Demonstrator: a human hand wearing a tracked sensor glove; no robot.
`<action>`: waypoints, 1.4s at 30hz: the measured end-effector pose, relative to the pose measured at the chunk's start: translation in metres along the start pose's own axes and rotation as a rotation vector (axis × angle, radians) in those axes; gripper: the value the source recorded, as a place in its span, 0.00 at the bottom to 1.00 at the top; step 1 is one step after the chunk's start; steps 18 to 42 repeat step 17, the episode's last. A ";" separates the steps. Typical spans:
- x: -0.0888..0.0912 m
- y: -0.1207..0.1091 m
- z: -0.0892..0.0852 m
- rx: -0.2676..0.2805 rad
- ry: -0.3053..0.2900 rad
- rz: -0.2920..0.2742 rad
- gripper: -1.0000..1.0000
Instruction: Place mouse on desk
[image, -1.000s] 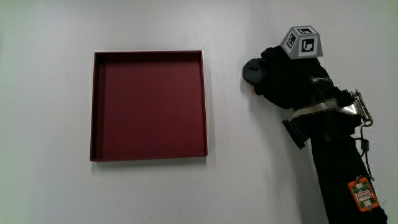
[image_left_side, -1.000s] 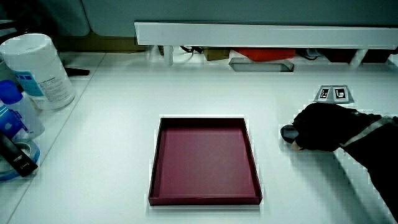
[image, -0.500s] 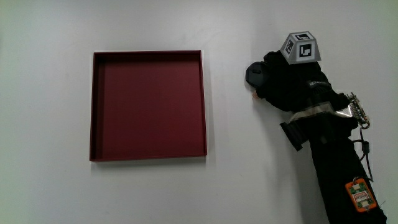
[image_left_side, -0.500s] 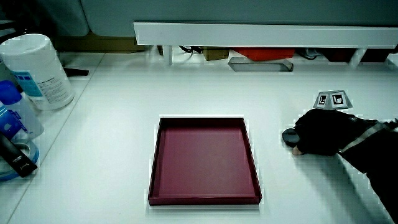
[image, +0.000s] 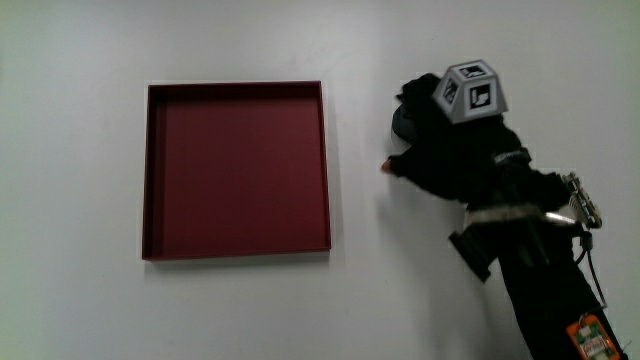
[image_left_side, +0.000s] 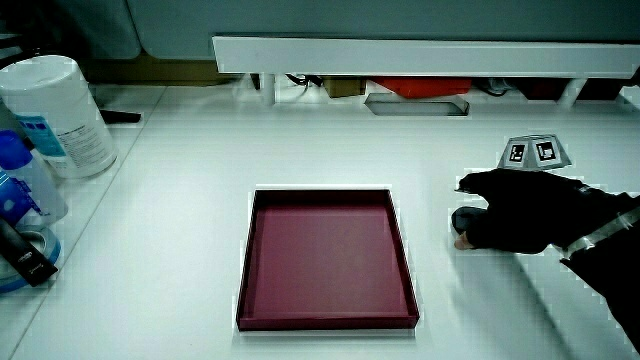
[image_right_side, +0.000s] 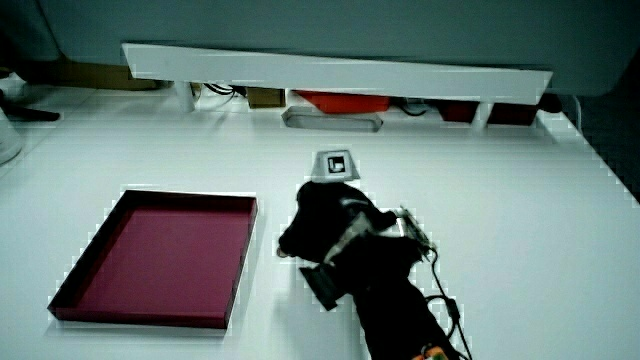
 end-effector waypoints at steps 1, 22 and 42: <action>-0.011 -0.009 0.004 0.019 -0.006 0.037 0.00; -0.133 -0.113 0.009 0.017 -0.131 0.476 0.00; -0.133 -0.113 0.009 0.017 -0.131 0.476 0.00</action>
